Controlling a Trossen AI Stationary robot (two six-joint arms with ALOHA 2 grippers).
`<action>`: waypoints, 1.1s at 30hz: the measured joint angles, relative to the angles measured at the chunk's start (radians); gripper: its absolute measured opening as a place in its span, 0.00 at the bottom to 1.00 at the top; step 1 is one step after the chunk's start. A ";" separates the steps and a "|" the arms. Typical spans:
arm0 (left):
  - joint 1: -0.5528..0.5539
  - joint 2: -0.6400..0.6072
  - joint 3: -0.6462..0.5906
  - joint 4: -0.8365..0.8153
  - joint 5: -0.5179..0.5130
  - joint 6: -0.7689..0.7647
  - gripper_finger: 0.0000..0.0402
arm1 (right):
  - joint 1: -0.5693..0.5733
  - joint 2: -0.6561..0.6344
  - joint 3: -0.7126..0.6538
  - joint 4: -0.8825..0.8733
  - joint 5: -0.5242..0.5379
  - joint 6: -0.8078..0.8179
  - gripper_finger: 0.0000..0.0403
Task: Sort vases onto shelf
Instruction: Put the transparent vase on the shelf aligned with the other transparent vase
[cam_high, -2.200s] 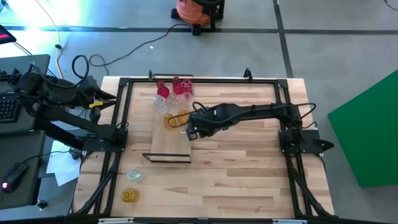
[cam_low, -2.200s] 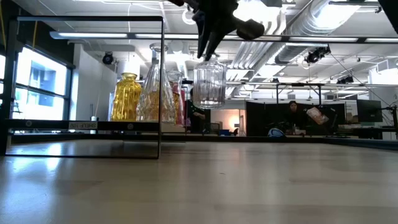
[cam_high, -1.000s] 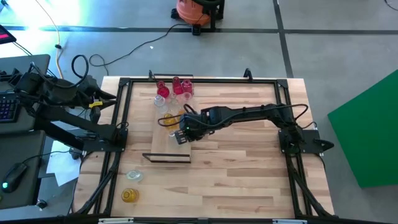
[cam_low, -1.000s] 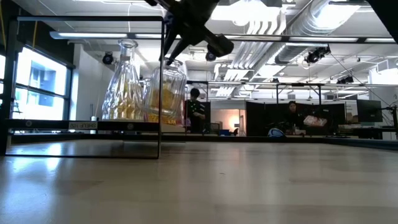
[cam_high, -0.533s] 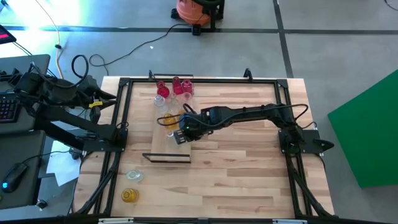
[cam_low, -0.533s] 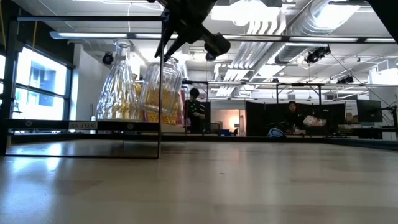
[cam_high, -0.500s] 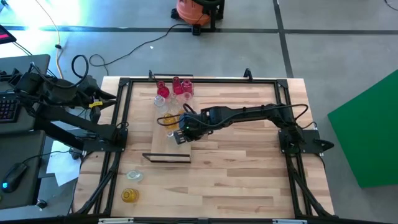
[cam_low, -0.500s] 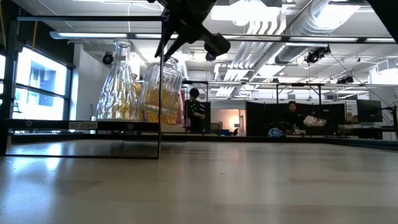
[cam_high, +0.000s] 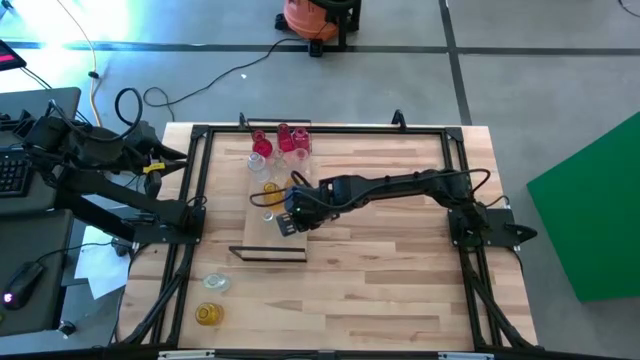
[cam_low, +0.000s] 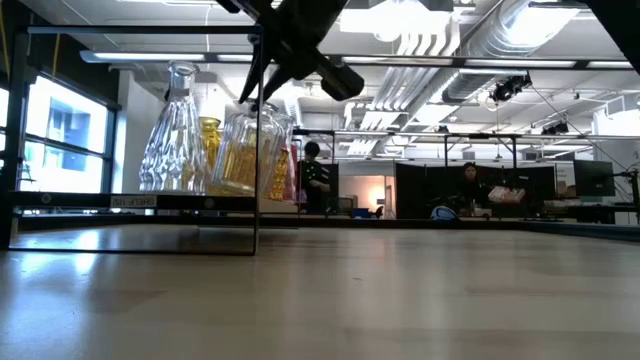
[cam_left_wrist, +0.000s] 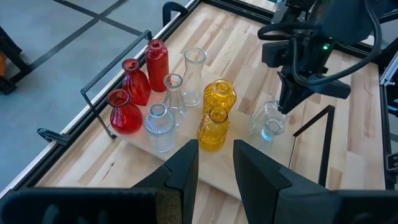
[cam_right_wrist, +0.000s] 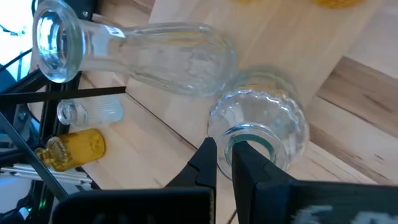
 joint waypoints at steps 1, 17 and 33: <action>0.000 0.000 0.000 0.000 0.000 0.000 0.22 | 0.000 0.000 0.000 0.001 -0.002 0.000 0.00; 0.000 0.000 0.000 0.000 0.000 0.000 0.22 | 0.000 0.000 0.000 0.049 -0.011 -0.016 0.06; 0.000 0.000 0.000 0.000 0.000 0.001 0.22 | 0.000 0.000 0.000 0.047 -0.026 -0.047 0.12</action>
